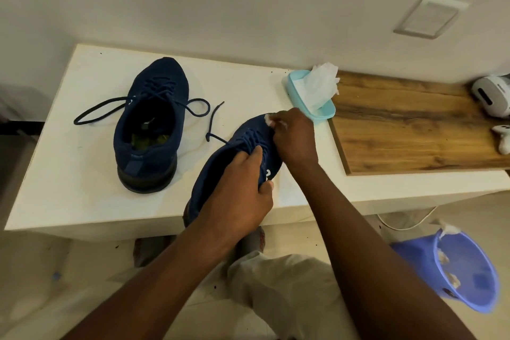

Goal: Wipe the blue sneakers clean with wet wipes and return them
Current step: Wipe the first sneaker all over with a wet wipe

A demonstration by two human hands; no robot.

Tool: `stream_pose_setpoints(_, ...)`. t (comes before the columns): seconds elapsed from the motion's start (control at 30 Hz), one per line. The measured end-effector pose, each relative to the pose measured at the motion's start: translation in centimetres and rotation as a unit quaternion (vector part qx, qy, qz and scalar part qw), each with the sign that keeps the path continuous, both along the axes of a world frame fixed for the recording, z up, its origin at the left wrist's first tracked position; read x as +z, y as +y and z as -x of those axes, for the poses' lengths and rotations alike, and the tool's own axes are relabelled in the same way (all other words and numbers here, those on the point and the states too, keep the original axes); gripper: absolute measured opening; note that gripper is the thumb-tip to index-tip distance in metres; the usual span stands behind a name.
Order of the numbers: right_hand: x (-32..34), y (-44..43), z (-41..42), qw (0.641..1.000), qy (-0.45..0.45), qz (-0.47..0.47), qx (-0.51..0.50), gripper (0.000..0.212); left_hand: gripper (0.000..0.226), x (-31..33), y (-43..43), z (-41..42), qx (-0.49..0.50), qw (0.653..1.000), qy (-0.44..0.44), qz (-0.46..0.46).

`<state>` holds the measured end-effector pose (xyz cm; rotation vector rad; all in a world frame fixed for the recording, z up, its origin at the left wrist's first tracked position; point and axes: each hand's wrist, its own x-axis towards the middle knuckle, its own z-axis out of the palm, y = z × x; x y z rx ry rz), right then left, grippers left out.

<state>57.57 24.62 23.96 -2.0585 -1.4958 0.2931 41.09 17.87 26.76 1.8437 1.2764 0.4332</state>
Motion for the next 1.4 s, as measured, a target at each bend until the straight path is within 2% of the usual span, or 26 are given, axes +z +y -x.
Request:
stream_pose_setpoints(0.07, 0.6, -1.3, 0.8, 0.997, 0.023, 0.01, 0.074, 0.018, 0.069, 0.0, 0.1, 0.0, 0.001, 1.0, 0.002, -0.004)
stream_pose_setpoints(0.13, 1.1, -2.1, 0.5, 0.994, 0.031, 0.005, 0.107, 0.018, 0.069, 0.1, 0.0, 0.0, 0.005, 1.0, 0.004, -0.009)
stream_pose_setpoints(0.3, 0.6, 0.8, -0.4, 0.998, -0.055, 0.019, 0.011, 0.025, 0.068, 0.3, -0.3, 0.0, -0.004, 1.0, 0.007, -0.026)
stream_pose_setpoints(0.43, 1.6, 0.2, 2.1, 0.988, -0.011, 0.051, 0.145, 0.03, 0.071, 0.2, -0.2, 0.1, -0.001, 1.0, 0.013, -0.025)
stream_pose_setpoints(0.5, 2.6, -0.1, 1.2, 0.982, 0.007, 0.082, 0.173, 0.029, 0.071, 0.3, -0.4, 0.0, -0.004, 1.0, 0.018, -0.02)
stream_pose_setpoints(0.6, 2.7, 0.5, -0.9, 0.989, -0.042, 0.089, 0.106, 0.022, 0.074, 0.9, -0.5, 0.2, -0.017, 0.999, 0.027, -0.018)
stream_pose_setpoints(0.67, 1.9, 0.9, -0.8, 0.991, -0.094, 0.074, 0.059, 0.026, 0.077, 1.7, -0.5, 0.6, -0.034, 0.999, 0.034, 0.002)
stream_pose_setpoints(0.73, 1.4, 0.6, 0.6, 0.99, -0.116, 0.052, 0.068, 0.026, 0.074, 3.0, -0.6, 1.7, -0.042, 0.998, 0.043, 0.01)
stream_pose_setpoints(0.87, 1.8, -0.8, 0.8, 0.99, -0.066, 0.086, 0.09, 0.027, 0.039, 6.6, 0.1, 4.2, -0.011, 0.998, 0.058, -0.017)
stream_pose_setpoints(0.97, 2.0, -1.2, -0.8, 0.994, -0.056, 0.09, 0.028, 0.026, 0.039, 7.1, 0.9, 5.3, -0.003, 0.995, 0.096, -0.004)
stream_pose_setpoints(1.07, 1.6, -0.9, -0.7, 0.998, -0.055, 0.035, -0.008, 0.026, 0.038, 6.8, 1.5, 5.5, -0.019, 0.993, 0.022, 0.116)
stream_pose_setpoints(1.13, 1.3, -0.8, 0.1, 0.999, -0.053, 0.009, 0.0, 0.027, 0.042, 7.2, 1.8, 5.2, -0.008, 0.959, -0.105, 0.263)
stream_pose_setpoints(1.17, 1.1, -0.8, 0.3, 0.999, -0.052, 0.005, 0.007, 0.027, 0.045, 7.5, 1.8, 4.9, 0.015, 0.918, -0.192, 0.346)
stream_pose_setpoints(1.23, 0.8, -1.0, 0.4, 0.999, -0.042, -0.005, 0.019, 0.027, 0.027, 8.4, 1.7, 4.3, 0.083, 0.821, -0.34, 0.451)
stream_pose_setpoints(1.27, 0.7, -1.2, 0.3, 0.999, -0.028, -0.012, 0.019, 0.027, 0.024, 8.7, 1.5, 4.1, 0.113, 0.789, -0.378, 0.47)
stream_pose_setpoints(1.3, 0.7, -1.4, 0.3, 1.0, -0.008, -0.02, 0.016, 0.027, 0.025, 8.8, 1.4, 3.9, 0.139, 0.772, -0.395, 0.478)
stream_pose_setpoints(1.4, 1.0, -1.7, 0.6, 0.998, 0.039, -0.018, 0.046, 0.023, 0.029, 8.2, 1.2, 3.4, 0.211, 0.742, -0.413, 0.485)
